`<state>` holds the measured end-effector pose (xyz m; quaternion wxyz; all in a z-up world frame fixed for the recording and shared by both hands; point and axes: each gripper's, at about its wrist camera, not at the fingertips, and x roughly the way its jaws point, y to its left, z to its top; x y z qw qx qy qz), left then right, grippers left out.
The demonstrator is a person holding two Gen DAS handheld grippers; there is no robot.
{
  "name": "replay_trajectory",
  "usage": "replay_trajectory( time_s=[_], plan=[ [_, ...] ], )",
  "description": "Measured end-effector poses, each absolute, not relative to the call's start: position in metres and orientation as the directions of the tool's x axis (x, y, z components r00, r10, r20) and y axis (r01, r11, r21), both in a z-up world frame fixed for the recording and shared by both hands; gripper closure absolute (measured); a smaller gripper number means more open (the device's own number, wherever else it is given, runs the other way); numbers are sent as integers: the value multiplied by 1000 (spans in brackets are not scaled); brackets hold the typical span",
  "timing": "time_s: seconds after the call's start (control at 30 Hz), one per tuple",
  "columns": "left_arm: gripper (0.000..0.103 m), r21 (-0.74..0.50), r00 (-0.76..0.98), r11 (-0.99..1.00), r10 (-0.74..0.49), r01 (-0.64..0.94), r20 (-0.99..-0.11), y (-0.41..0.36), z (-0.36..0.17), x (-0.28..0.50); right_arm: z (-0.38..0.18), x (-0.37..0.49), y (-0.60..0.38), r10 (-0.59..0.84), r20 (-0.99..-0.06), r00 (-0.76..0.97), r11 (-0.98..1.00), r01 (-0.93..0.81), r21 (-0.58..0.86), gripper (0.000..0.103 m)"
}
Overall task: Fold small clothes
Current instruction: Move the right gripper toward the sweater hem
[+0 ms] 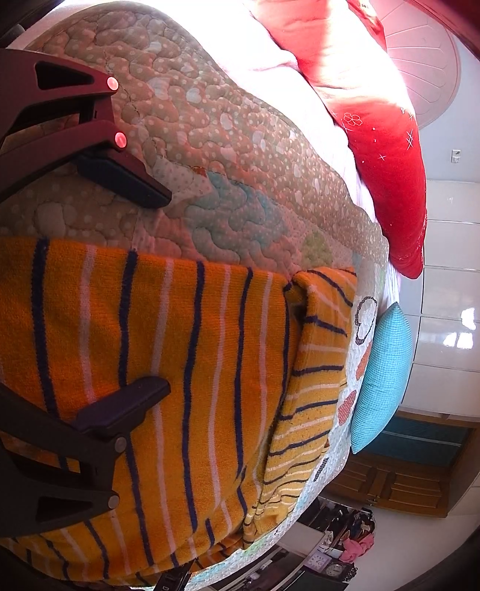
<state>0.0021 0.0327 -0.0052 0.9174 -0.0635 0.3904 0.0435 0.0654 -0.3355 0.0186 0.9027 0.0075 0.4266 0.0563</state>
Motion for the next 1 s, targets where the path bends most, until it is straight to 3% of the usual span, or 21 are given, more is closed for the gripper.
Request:
replay_trajectory(
  time_s=[0.2, 0.4, 0.57, 0.73, 1.0],
  plan=[
    [11, -129, 665, 984, -15, -122, -747, 42, -2, -3, 21, 61, -337, 117, -786, 607, 993, -93, 76, 16],
    [11, -188, 650, 974, -61, -128, -757, 42, 12, -60, 26, -16, -332, 169, -792, 587, 985, -134, 112, 16],
    [11, -143, 638, 984, -45, -103, -769, 38, 21, -111, 33, -69, -342, 310, -812, 494, 949, -217, 230, 16],
    [11, -288, 594, 948, -154, -137, -789, 59, 7, -135, 18, -89, -362, 460, -802, 381, 888, -183, 423, 16],
    [11, -387, 587, 917, -260, -100, -767, 49, 1, -136, 3, -89, -368, 509, -771, 383, 851, -89, 517, 18]
  ],
)
